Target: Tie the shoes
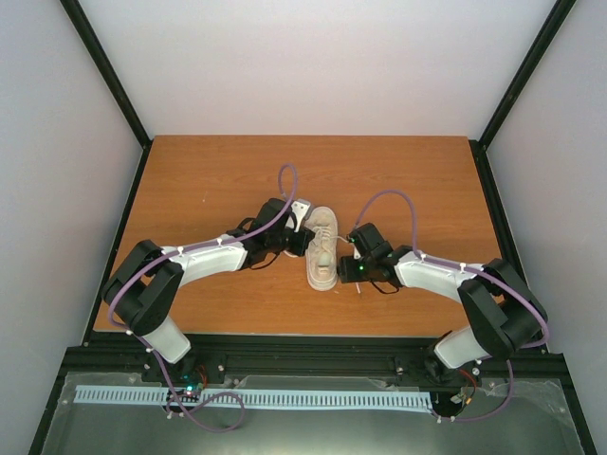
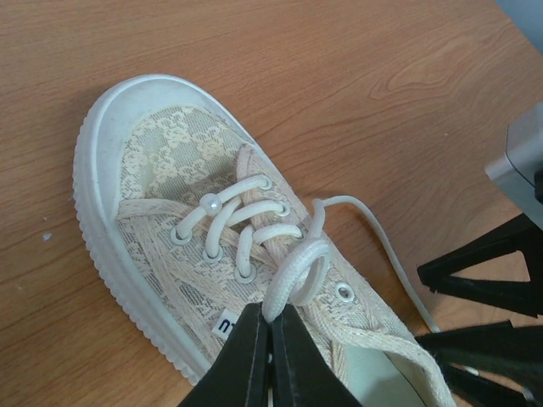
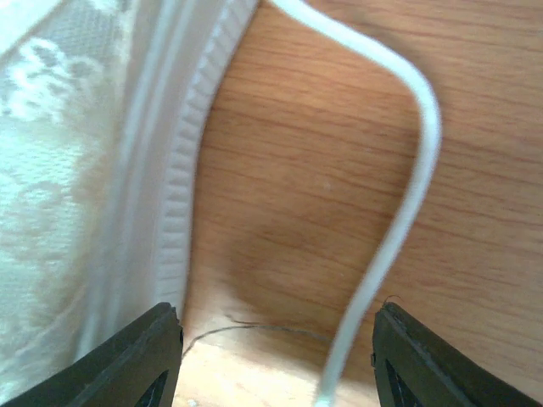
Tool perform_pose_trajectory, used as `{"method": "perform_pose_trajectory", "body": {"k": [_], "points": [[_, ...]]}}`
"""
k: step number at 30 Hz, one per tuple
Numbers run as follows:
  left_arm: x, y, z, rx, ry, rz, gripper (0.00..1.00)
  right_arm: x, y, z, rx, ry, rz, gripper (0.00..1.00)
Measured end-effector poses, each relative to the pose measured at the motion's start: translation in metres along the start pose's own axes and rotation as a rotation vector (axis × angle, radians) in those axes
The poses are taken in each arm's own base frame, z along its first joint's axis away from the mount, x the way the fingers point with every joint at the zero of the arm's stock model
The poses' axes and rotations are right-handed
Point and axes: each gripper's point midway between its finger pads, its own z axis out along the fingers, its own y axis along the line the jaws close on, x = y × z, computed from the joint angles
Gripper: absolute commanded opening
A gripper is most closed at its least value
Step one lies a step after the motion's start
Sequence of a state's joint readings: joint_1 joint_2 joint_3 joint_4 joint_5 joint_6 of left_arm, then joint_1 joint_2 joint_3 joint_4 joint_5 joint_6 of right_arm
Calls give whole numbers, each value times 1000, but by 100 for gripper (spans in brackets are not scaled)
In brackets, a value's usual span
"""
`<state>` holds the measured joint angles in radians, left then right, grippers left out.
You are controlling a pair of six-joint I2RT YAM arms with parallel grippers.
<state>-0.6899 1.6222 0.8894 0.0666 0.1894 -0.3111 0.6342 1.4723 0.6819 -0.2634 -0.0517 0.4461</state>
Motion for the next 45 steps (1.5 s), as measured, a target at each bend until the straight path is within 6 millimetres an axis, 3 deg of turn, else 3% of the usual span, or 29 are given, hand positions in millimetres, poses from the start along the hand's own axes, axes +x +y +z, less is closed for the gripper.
{"method": "perform_pose_trajectory", "body": {"k": [6,13,19,27,33,36,40,42,43,45], "points": [[1,-4,0,21,5,0,1,-3,-21,-2,124,-16,34,48],[3,-5,0,32,3,2,1,-5,-32,9,198,-12,73,37],[6,-5,1,41,3,2,1,-12,-40,13,251,-45,91,4],[8,-5,1,47,-3,4,1,-19,-58,1,317,-80,128,3],[5,-8,1,62,-19,8,1,-69,-79,-24,215,-186,223,3],[4,-10,1,74,-28,11,1,-109,-62,-30,99,-232,202,3],[5,-11,1,85,-33,14,1,-176,-3,-40,-159,-309,117,3],[8,-10,2,85,-31,13,1,-194,22,-44,-264,-327,80,4],[9,-10,2,85,-29,13,1,-199,35,-46,-314,-329,59,9],[11,-9,1,85,-27,12,1,-198,63,-48,-403,-310,11,39]]}}
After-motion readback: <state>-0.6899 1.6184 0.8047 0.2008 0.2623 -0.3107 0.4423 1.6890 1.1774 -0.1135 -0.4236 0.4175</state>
